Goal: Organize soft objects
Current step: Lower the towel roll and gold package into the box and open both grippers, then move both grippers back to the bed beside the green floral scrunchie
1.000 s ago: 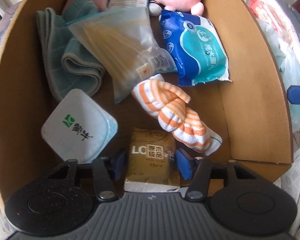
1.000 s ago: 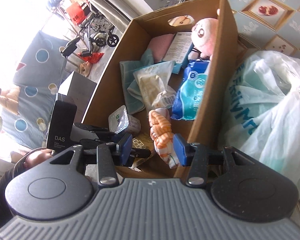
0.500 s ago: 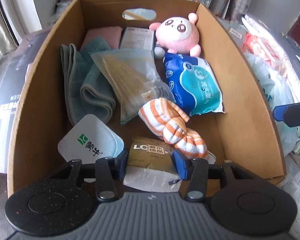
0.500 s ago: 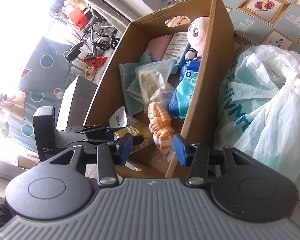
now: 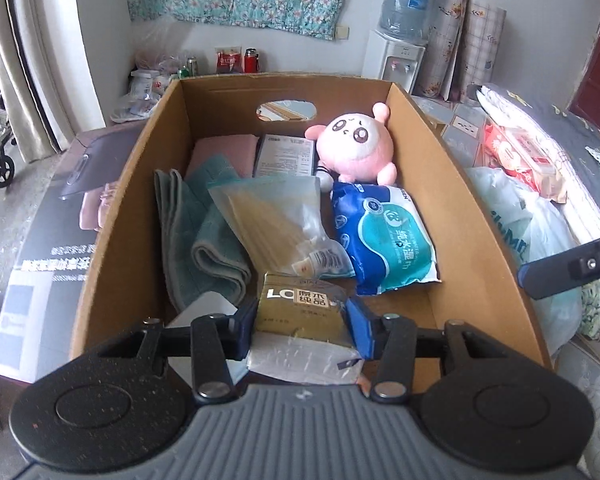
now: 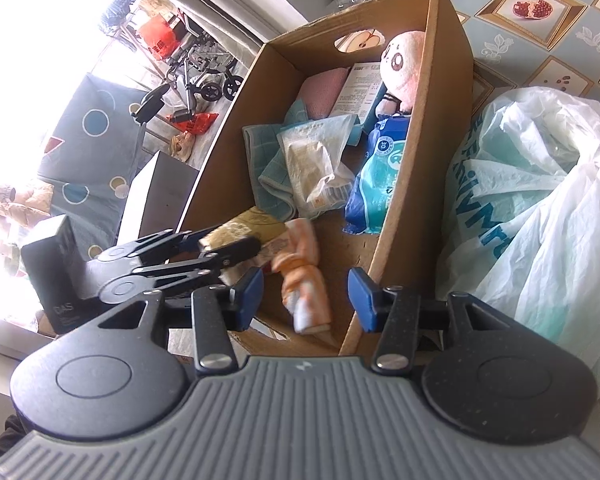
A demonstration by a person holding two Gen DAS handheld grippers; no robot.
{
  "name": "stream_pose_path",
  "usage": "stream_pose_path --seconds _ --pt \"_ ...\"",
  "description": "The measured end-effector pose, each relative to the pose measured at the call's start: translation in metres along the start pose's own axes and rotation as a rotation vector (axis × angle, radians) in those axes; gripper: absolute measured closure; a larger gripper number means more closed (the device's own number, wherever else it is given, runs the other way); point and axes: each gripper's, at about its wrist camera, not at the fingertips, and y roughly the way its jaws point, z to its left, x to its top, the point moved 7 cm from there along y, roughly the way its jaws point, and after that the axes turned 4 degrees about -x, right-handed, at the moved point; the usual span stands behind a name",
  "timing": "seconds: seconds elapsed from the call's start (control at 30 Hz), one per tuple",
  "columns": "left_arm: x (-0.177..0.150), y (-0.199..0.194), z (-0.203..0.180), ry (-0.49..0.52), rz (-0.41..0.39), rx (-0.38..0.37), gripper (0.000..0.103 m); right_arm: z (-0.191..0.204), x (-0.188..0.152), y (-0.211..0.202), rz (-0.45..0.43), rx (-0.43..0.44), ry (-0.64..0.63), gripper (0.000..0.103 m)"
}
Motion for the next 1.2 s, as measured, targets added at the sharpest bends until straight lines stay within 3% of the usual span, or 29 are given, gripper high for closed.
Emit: stream_pose_path --seconds 0.2,0.3,0.5,0.67,0.8,1.0,1.2 --pt "0.004 0.007 -0.017 -0.029 -0.011 -0.047 0.054 0.001 0.002 -0.005 -0.017 -0.003 -0.004 0.054" --pt "0.009 0.016 -0.021 -0.093 -0.010 -0.058 0.053 -0.002 0.003 -0.006 -0.024 0.002 0.006 0.053" --pt "-0.004 0.050 -0.034 -0.166 0.153 -0.138 0.050 -0.008 0.001 -0.006 -0.017 0.005 0.021 0.052" --pt "-0.013 0.059 -0.032 -0.177 0.219 -0.105 0.046 -0.011 0.003 -0.012 -0.034 0.009 0.024 0.052" --pt "-0.018 0.066 -0.026 -0.236 0.279 -0.150 0.041 -0.013 0.003 -0.014 -0.041 0.020 0.025 0.051" --pt "-0.015 0.071 -0.025 -0.225 0.303 -0.128 0.041 -0.018 0.001 -0.018 -0.046 0.022 0.040 0.051" --pt "-0.014 0.065 -0.015 -0.159 0.301 -0.014 0.042 -0.024 0.000 -0.028 -0.072 0.013 0.046 0.051"
